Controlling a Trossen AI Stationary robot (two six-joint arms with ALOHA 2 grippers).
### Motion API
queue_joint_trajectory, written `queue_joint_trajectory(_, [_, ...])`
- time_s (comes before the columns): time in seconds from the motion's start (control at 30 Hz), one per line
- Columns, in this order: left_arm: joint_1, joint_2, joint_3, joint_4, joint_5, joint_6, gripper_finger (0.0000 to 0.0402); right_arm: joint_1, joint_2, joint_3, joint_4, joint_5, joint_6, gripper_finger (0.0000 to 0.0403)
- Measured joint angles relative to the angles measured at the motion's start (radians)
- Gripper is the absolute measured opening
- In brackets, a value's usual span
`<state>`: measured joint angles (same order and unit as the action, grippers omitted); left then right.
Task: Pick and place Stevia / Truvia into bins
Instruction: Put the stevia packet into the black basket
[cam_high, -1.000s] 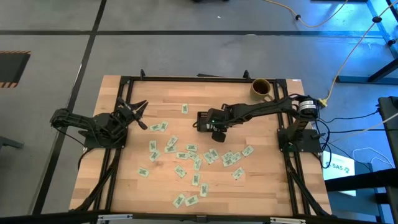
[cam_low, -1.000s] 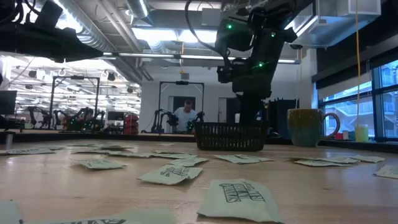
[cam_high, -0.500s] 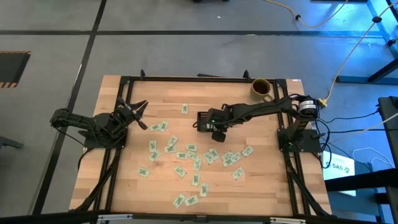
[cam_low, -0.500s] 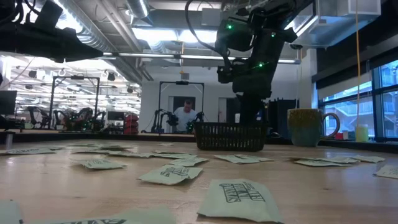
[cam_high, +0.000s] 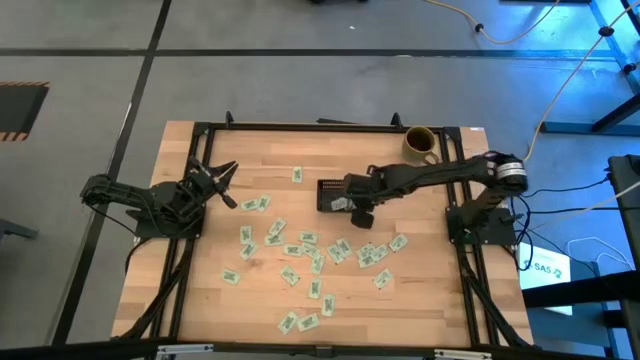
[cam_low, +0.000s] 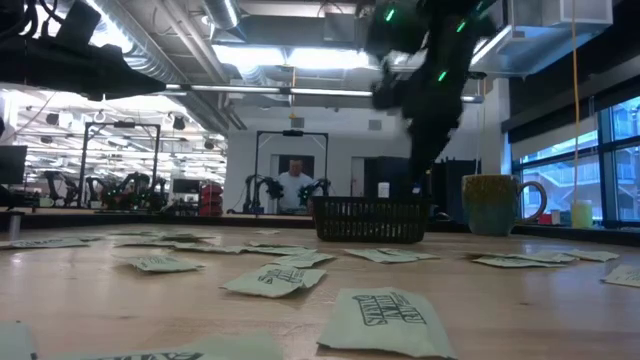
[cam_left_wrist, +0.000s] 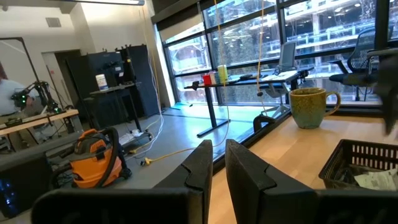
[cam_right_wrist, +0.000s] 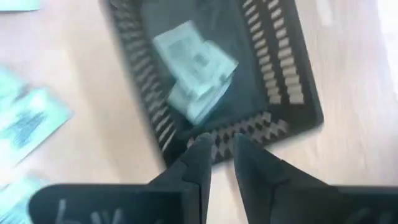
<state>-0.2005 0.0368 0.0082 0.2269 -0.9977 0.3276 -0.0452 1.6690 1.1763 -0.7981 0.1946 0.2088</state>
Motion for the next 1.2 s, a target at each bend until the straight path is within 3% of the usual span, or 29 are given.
queue_joint_trajectory(0.2, [0.0, 0.0, 0.0, 0.0, 0.0, 0.0, 0.0038, 0.119, -0.144, -0.046, -0.125, -0.005, 0.172, 0.0072])
queue_joint_trajectory(0.43, [0.0, 0.0, 0.0, 0.0, 0.0, 0.0, 0.0042, 0.234, -0.2, -0.2, -0.152, -0.049, 0.472, 0.0072])
queue_joint_trajectory(0.77, [0.0, 0.0, 0.0, 0.0, 0.0, 0.0, 0.0039, 0.339, -0.199, -0.315, -0.104, -0.094, 0.601, 0.0072])
queue_joint_trajectory(1.2, [0.0, 0.0, 0.0, 0.0, 0.0, 0.0, 0.0039, 0.357, -0.199, -0.434, 0.034, -0.121, 0.678, 0.004])
